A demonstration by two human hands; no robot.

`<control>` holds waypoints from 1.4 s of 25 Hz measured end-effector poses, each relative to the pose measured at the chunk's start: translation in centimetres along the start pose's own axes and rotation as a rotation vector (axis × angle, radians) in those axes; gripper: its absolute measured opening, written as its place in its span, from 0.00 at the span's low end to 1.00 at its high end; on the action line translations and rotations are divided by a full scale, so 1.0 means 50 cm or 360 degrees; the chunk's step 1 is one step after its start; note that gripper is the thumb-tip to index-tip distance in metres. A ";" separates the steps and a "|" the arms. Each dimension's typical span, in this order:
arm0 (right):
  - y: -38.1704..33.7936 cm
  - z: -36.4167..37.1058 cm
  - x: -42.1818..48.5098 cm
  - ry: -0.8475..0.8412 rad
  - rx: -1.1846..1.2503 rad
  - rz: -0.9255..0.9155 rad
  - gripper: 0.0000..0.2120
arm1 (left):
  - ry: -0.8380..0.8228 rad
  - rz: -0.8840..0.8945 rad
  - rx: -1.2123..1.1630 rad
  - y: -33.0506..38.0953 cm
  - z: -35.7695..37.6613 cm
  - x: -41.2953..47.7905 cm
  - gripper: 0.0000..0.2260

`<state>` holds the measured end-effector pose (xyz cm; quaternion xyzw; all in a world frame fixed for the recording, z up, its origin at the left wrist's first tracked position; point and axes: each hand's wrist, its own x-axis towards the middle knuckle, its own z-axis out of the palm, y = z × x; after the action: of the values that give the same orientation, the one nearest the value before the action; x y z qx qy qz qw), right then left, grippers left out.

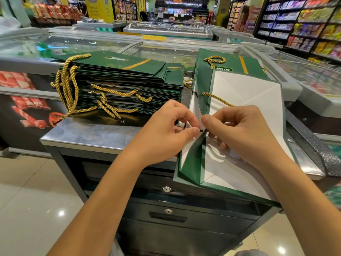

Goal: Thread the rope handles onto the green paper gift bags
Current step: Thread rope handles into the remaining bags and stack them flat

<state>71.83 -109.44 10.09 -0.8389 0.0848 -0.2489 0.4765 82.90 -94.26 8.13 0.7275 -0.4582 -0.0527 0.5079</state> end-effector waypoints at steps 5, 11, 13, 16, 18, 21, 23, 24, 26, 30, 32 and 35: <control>0.004 0.008 0.006 0.0064 0.0000 -0.0022 0.12 | -0.0015 -0.0029 0.0058 0.003 0.000 0.003 0.04; 0.003 0.012 0.007 0.0089 -0.0054 -0.0042 0.11 | -0.0003 -0.0018 0.0052 -0.005 -0.006 0.005 0.04; 0.004 0.013 0.007 0.0100 -0.0054 -0.0046 0.11 | 0.0022 -0.0026 0.0042 -0.006 -0.007 0.005 0.04; 0.006 0.014 0.009 0.0071 -0.0080 -0.0049 0.13 | 0.0023 -0.0048 0.0033 -0.005 -0.009 0.006 0.04; 0.006 0.013 0.010 0.0051 -0.0092 -0.0038 0.14 | 0.0008 -0.0047 0.0029 -0.004 -0.009 0.006 0.03; 0.006 0.010 0.010 0.0061 -0.0065 -0.0047 0.10 | -0.0007 0.0008 0.0077 -0.001 -0.007 0.002 0.03; 0.007 0.010 0.010 0.0075 -0.0001 -0.0054 0.07 | -0.0022 0.0055 0.0095 0.002 -0.005 -0.002 0.05; 0.008 0.010 0.010 0.0078 0.0016 -0.0056 0.07 | -0.0018 0.0075 0.0083 0.002 -0.004 -0.004 0.06; 0.010 0.010 0.011 0.0084 0.0024 -0.0057 0.06 | 0.0033 0.0122 0.0049 0.002 -0.003 -0.005 0.06; 0.013 0.010 0.012 0.0077 -0.0006 -0.0070 0.05 | 0.0103 0.0177 0.0013 0.002 -0.006 -0.004 0.08; 0.015 0.010 0.014 0.0075 -0.0038 -0.0082 0.05 | 0.0094 0.0163 -0.0009 0.000 -0.009 -0.002 0.09; 0.017 0.010 0.016 0.0072 -0.0057 -0.0087 0.04 | 0.0071 0.0095 -0.0077 -0.003 -0.014 0.001 0.10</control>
<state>72.83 -109.84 9.42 -0.8434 0.0771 -0.2791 0.4525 83.41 -93.80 8.36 0.7020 -0.4669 -0.0324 0.5368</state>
